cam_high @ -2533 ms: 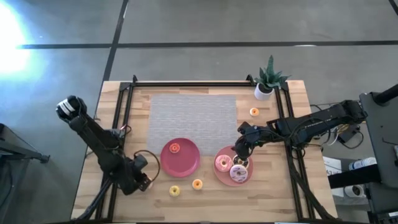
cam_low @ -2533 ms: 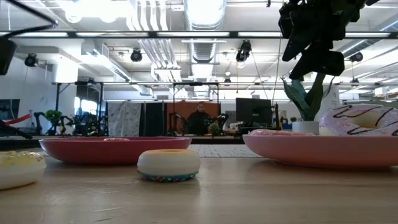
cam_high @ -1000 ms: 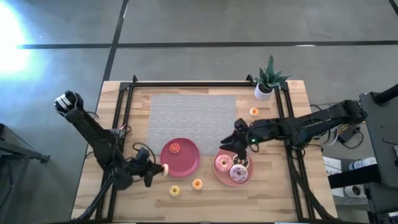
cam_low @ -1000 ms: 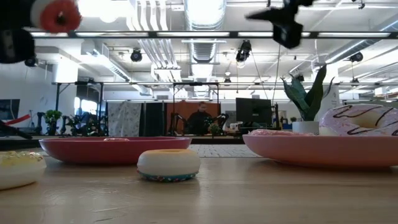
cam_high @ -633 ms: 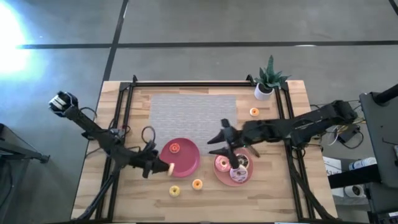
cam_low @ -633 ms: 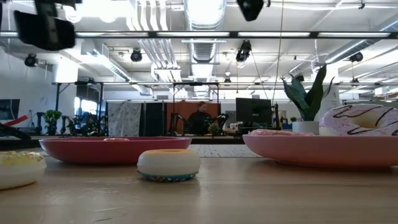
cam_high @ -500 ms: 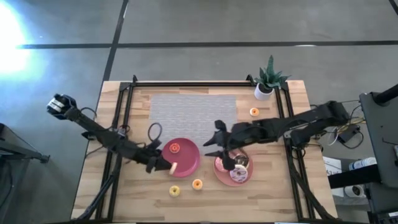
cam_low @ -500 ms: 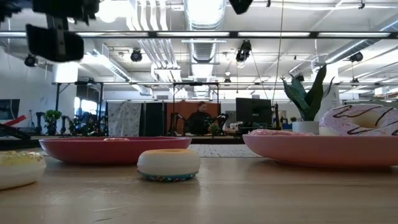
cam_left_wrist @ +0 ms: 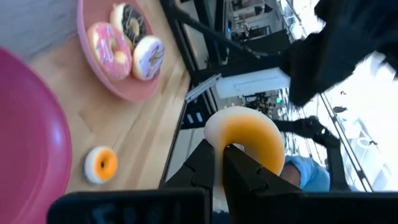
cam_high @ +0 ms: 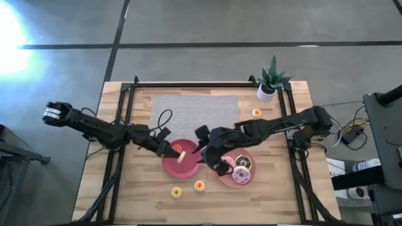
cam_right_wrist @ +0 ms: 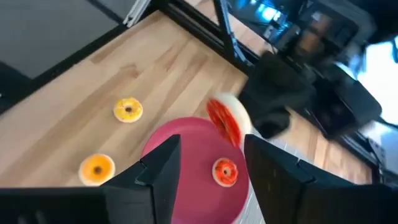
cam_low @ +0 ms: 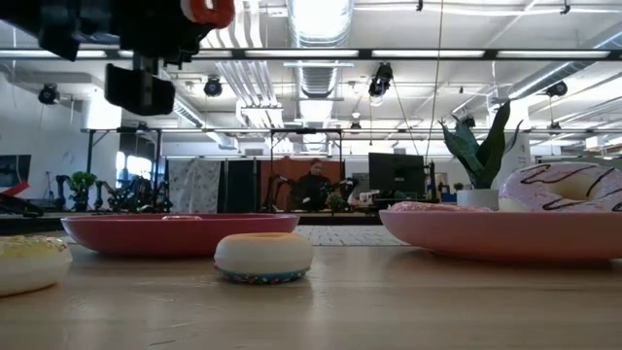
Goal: Pick & Place donuts
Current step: Put the red small donut on the dark pink plate
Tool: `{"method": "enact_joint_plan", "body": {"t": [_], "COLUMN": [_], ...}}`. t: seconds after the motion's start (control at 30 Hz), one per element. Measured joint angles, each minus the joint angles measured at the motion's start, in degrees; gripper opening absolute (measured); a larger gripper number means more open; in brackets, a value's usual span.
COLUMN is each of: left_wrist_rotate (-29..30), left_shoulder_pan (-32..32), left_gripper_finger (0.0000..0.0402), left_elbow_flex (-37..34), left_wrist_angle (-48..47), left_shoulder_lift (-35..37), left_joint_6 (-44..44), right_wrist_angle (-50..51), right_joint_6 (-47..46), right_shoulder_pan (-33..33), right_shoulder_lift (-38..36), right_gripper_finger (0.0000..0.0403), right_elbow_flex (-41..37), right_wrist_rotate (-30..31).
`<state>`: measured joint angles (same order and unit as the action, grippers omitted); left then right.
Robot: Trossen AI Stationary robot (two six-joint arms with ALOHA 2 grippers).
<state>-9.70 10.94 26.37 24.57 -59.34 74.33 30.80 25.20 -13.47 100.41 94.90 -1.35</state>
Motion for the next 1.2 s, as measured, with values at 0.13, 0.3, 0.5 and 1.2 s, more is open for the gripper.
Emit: {"method": "enact_joint_plan", "body": {"t": [0.13, 0.3, 0.5, 1.2], "left_wrist_rotate": [-1.07, -1.49, -1.68, -2.00], "left_shoulder_pan": [-0.83, -0.83, -0.86, -0.99], "left_gripper_finger": [0.0000, 0.0000, 0.0000, 0.0000], "left_elbow_flex": [1.34, 1.64, 1.91, 2.49], "left_wrist_angle": [-0.30, -0.59, -1.17, -3.71], "left_shoulder_lift": [-0.84, -1.75, -2.07, -2.07], "left_joint_6": [-1.44, -1.38, -2.00, -5.46], "right_wrist_angle": [2.98, 3.35, 3.92, 13.84], "right_joint_6": [3.19, 6.30, 7.07, 6.54], "right_shoulder_pan": [-0.05, 0.04, 0.19, 1.51], "right_shoulder_lift": [3.62, 6.55, 8.93, 17.20], "right_gripper_finger": [0.0169, 0.0169, 0.0169, 0.0162], "right_elbow_flex": [4.20, 8.12, 10.53, 21.09], "right_wrist_rotate": [-0.29, -0.36, -0.75, 1.07]}}
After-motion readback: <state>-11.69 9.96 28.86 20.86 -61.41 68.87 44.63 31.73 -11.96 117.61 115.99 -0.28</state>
